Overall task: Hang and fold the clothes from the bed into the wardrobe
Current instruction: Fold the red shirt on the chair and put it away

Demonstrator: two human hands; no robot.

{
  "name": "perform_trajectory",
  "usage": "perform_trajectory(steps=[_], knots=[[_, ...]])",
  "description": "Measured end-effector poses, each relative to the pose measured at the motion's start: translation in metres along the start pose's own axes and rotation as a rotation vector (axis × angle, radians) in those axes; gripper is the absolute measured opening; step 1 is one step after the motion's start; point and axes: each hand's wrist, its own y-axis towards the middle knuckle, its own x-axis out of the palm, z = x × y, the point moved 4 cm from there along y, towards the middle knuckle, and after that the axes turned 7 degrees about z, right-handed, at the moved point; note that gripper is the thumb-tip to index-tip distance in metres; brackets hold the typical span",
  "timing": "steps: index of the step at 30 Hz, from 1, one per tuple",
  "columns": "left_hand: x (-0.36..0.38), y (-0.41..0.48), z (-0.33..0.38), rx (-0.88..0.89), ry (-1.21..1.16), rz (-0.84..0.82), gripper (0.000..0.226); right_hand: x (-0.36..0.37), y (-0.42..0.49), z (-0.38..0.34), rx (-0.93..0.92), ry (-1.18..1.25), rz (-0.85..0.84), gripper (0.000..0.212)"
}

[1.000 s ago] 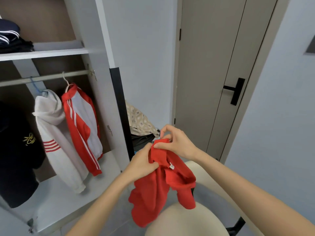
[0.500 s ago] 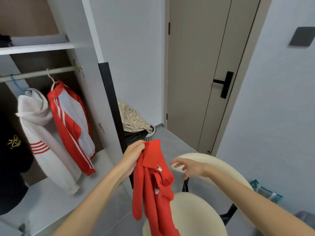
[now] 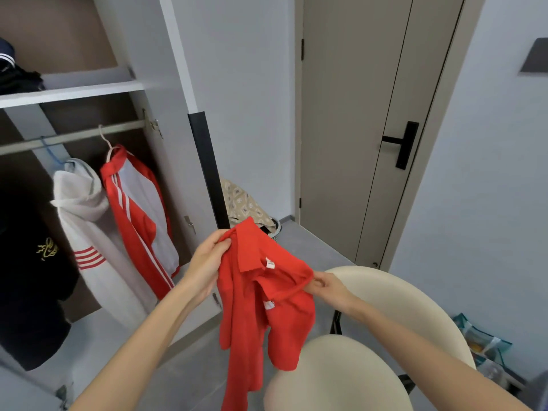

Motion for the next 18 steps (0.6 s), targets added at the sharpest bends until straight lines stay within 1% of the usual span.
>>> perform_trajectory(steps=[2, 4, 6, 10, 12, 14, 16, 18], knots=[[-0.013, 0.002, -0.001, 0.03, 0.034, 0.0, 0.025, -0.012, 0.002, -0.008, -0.021, -0.037, 0.093, 0.008], [-0.02, 0.002, -0.003, 0.034, 0.035, -0.009, 0.024, -0.02, 0.001, -0.015, -0.055, -0.06, 0.166, 0.008], [-0.023, 0.0, -0.003, 0.067, 0.094, 0.02, 0.022, -0.023, -0.005, -0.024, -0.107, -0.046, 0.242, 0.01], [-0.034, -0.005, 0.007, 0.29, 0.502, 0.136, 0.022, -0.03, -0.022, -0.05, -0.231, -0.036, 0.416, 0.012], [-0.037, -0.008, 0.009, 0.383, 0.644, 0.146, 0.024, -0.036, -0.034, -0.064, -0.287, -0.1, 0.467, 0.011], [-0.039, -0.012, 0.006, 0.428, 0.742, 0.151, 0.026, -0.041, -0.047, -0.075, -0.312, -0.19, 0.499, 0.011], [-0.038, -0.018, 0.0, 0.419, 0.755, 0.155, 0.027, -0.047, -0.064, -0.084, -0.326, -0.269, 0.55, 0.008], [-0.035, -0.028, -0.008, 0.393, 0.713, 0.158, 0.028, -0.051, -0.085, -0.089, -0.335, -0.321, 0.62, 0.006]])
